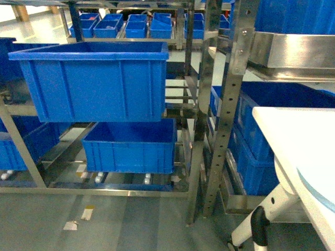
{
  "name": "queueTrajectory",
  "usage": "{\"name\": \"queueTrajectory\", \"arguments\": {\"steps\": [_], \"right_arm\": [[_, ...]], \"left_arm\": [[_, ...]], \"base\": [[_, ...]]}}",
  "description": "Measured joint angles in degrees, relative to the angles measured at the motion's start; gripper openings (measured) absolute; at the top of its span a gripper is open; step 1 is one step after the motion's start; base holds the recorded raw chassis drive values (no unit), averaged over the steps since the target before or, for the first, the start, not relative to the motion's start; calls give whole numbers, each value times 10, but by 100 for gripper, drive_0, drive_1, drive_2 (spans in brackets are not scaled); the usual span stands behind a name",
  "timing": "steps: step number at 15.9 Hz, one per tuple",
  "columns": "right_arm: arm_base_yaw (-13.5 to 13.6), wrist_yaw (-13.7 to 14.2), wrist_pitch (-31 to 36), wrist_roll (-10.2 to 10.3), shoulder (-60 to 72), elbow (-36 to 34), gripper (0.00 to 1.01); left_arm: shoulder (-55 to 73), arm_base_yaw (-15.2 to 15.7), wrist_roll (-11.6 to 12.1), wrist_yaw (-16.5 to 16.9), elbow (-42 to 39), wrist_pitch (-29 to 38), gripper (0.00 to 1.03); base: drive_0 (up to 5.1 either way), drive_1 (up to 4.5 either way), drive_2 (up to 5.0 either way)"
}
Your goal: Sort and place red and yellow blocks in left bins
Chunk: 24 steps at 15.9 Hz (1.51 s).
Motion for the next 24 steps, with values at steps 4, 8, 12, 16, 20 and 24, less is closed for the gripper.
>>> {"name": "queueTrajectory", "arguments": {"steps": [4,8,12,16,20,24], "right_arm": [[0,0,0,0,1,0,28],[0,0,3,0,1,0,28],[0,0,1,0,1,0,28],[0,0,0,0,1,0,28],[0,0,0,0,0,0,28],[0,0,1,0,0,0,28]], "left_arm": [[0,0,0,0,0,0,27],[0,0,0,0,0,1,27],[0,0,0,0,0,1,27],[-1,0,0,-2,0,2,27],[0,0,0,-2,0,1,27],[-1,0,0,-2,0,0,27]], "base": [[-500,241,241],[-491,248,248],[-489,247,247],[-495,241,241],[-496,217,261],[-370,185,185]]}}
